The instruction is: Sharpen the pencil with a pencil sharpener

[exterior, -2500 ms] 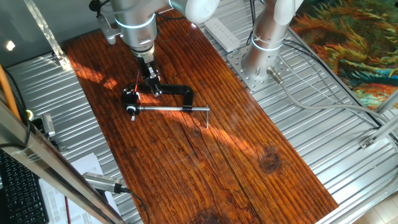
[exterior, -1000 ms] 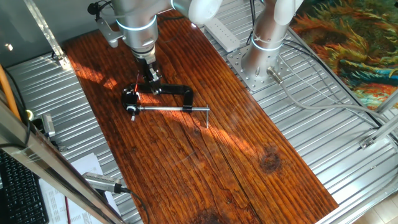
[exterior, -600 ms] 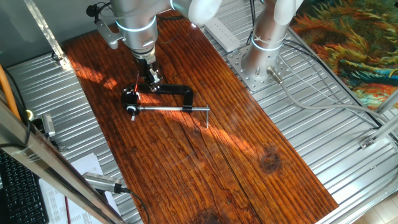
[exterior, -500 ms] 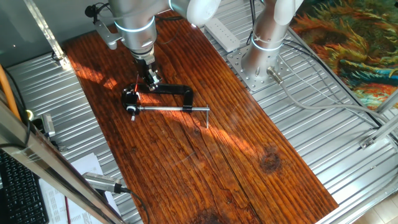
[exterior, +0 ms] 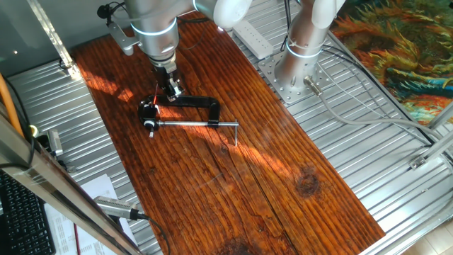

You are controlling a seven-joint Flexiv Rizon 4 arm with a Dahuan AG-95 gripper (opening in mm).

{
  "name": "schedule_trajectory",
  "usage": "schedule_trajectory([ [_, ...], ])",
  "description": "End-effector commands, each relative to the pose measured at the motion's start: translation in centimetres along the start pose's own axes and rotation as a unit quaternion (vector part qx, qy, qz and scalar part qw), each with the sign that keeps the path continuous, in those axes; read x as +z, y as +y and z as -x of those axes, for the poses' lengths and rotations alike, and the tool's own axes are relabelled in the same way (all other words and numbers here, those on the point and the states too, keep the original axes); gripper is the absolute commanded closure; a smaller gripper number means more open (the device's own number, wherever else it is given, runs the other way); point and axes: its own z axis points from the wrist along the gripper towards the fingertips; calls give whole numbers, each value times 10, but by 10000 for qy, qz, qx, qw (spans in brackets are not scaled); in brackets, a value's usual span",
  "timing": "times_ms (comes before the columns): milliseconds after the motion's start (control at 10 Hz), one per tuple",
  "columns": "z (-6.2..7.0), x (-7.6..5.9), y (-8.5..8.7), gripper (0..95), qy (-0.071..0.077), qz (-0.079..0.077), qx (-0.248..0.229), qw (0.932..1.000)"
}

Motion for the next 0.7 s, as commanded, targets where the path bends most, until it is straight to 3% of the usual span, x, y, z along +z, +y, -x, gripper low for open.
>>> schedule_trajectory([
  [100, 0, 0, 0, 950, -1, -3, 5, 10000],
  [700, 2, -1, 0, 950, 7, -4, 17, 10000],
])
